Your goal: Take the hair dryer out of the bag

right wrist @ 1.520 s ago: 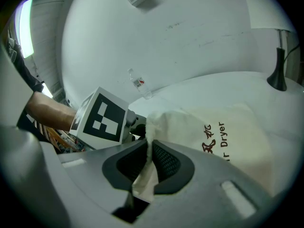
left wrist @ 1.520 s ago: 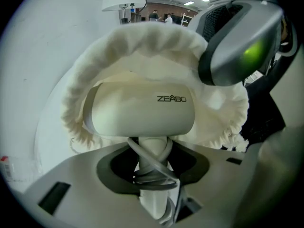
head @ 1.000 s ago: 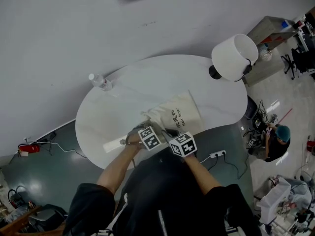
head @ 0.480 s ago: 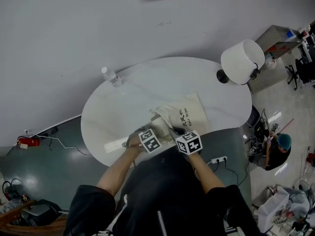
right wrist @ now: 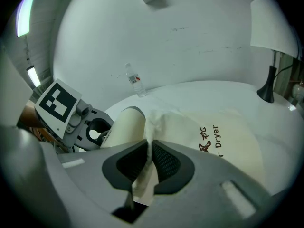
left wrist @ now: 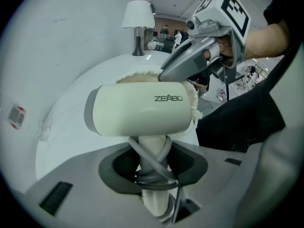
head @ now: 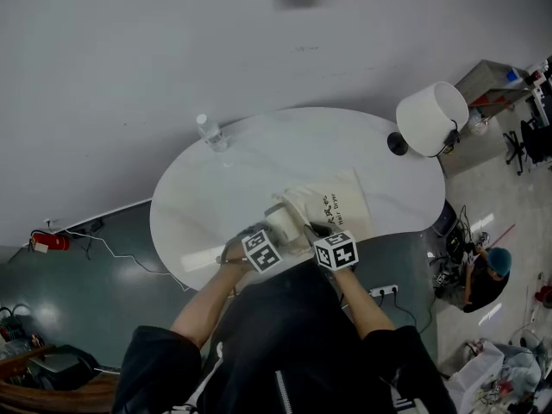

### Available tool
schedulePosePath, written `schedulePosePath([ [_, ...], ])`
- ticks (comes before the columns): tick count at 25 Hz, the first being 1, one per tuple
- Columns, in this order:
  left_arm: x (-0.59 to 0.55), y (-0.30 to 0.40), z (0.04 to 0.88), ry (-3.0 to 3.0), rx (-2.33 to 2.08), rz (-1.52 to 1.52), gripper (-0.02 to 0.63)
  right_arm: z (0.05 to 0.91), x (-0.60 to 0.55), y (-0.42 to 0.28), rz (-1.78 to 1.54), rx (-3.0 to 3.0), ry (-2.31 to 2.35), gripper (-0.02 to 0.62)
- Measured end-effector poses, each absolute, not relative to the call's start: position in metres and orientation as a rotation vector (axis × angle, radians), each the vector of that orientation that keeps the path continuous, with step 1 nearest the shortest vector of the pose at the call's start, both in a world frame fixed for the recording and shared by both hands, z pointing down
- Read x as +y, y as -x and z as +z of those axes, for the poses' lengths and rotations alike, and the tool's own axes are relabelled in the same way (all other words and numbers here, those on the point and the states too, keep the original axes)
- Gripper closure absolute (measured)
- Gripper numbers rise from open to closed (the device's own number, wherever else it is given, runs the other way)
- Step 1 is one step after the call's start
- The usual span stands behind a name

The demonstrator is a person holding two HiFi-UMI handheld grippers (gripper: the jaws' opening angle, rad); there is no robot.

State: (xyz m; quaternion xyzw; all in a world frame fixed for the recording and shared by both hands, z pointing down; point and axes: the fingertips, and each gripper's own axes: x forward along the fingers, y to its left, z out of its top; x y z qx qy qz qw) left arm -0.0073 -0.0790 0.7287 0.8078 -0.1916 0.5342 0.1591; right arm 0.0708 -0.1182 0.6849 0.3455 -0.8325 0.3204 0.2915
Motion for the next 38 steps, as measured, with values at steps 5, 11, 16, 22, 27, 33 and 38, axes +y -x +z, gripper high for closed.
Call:
schedulePosePath([
  [5, -0.078, 0.023, 0.715, -2.316, -0.620, 1.448, 0.439, 0.689, -0.117, -0.068, 0.831, -2.204, -0.938, 0.561],
  [11, -0.079, 0.044, 0.695, -2.314, -0.725, 1.356, 0.439, 0.703, -0.110, -0.058, 0.804, -2.179, -0.911, 0.547],
  [16, -0.079, 0.058, 0.673, -2.324, -0.821, 1.276, 0.439, 0.721, -0.107, -0.048, 0.780, -2.143, -0.877, 0.529],
  [22, -0.075, 0.072, 0.653, -2.334, -0.906, 1.190, 0.439, 0.739, -0.108, -0.045, 0.812, -2.099, -0.892, 0.518],
  [27, -0.076, 0.083, 0.639, -2.324, -0.982, 1.079, 0.439, 0.738, -0.109, -0.045, 0.828, -2.098, -0.930, 0.480],
  [33, -0.085, 0.099, 0.627, -2.318, -1.076, 1.006, 0.439, 0.700, -0.115, -0.040, 0.759, -2.205, -0.995, 0.472],
  [38, -0.089, 0.113, 0.623, -2.301, -1.134, 0.972, 0.439, 0.658, -0.122, -0.027, 0.720, -2.330, -1.027, 0.493],
])
